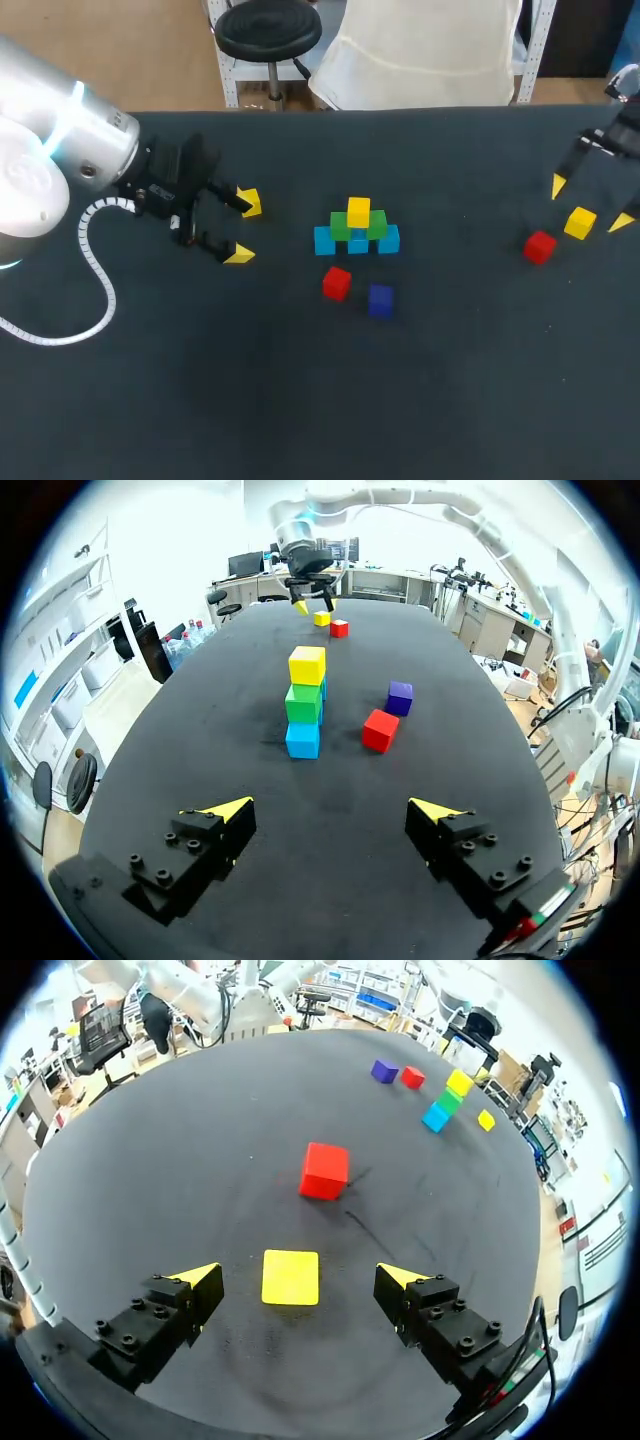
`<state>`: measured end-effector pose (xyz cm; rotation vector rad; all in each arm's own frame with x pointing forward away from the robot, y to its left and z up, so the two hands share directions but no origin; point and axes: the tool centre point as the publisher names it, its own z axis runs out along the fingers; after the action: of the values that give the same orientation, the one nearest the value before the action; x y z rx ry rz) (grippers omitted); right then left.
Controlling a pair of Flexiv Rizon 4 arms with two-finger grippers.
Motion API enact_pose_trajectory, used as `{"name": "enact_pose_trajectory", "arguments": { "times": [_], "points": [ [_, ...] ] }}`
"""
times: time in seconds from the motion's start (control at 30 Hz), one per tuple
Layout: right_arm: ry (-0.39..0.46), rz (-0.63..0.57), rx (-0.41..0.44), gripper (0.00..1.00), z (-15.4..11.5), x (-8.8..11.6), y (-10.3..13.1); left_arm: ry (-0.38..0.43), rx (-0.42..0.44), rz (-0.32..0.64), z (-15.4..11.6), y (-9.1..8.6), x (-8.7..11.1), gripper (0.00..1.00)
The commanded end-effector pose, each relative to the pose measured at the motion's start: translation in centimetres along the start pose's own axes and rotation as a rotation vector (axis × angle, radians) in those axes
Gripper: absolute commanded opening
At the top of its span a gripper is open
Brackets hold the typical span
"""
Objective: Place the blue cubes, place green cubes on the blue cubes, place the yellow cubes on the green cubes, then place the red cubes on the yellow cubes, and place purple cube on the red cubes.
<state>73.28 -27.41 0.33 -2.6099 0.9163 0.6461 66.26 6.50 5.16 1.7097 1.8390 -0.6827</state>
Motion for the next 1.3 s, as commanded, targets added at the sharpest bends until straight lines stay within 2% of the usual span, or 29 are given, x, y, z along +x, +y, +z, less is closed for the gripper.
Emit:
{"name": "enact_pose_trajectory", "arguments": {
  "times": [0.03,0.2,0.23,0.27,0.33,0.43,0.6,0.87,0.97,1.0,1.03,1.2,1.3],
  "points": [
    [-0.011,0.004,-0.017,1.0,0.0,0.6,-0.7,-0.005,-0.002,0.004,0.0,-0.1,0.2,1.0],
    [-0.007,0.012,-0.02,0.95,0.1,0.6,-0.6,-0.005,-0.002,0.004,0.0,-0.1,0.2,1.0],
    [-0.007,0.015,-0.02,0.87,0.1,0.6,-0.5,-0.005,-0.002,0.004,0.0,-0.1,0.2,1.0],
    [-0.006,0.016,-0.02,0.84,0.1,0.6,-0.4,-0.005,-0.002,0.004,0.0,-0.1,0.2,1.0],
    [-0.003,0.024,-0.026,0.67,0.1,0.8,-0.3,-0.005,-0.002,0.004,0.0,-0.1,0.2,1.0],
    [0.003,0.029,-0.032,0.56,0.3,0.7,-0.1,-0.005,-0.002,0.004,0.0,-0.1,0.2,1.0],
    [0.007,0.035,-0.039,0.52,0.5,0.6,0.2,-0.005,-0.002,0.004,0.0,-0.1,0.2,1.0],
    [0.008,0.051,-0.037,0.37,0.6,0.5,0.6,-0.005,-0.002,0.004,0.0,-0.1,0.2,1.0],
    [0.009,0.06,-0.033,0.15,0.4,0.6,0.8,-0.005,-0.002,0.004,0.0,-0.1,0.2,1.0],
    [0.01,0.065,-0.031,0.04,0.3,0.6,0.8,-0.005,-0.002,0.004,0.0,-0.1,0.2,1.0],
    [0.012,0.074,-0.025,0.0,0.3,0.6,0.8,-0.005,-0.002,0.004,0.0,-0.1,0.2,1.0],
    [0.027,0.131,0.016,0.0,-0.3,0.4,0.6,-0.005,-0.002,0.004,0.0,-0.1,0.2,1.0],
    [0.055,0.217,0.085,0.0,-1.0,-0.3,0.0,-0.005,-0.002,0.004,0.0,-0.1,0.2,1.0]
  ]
}}
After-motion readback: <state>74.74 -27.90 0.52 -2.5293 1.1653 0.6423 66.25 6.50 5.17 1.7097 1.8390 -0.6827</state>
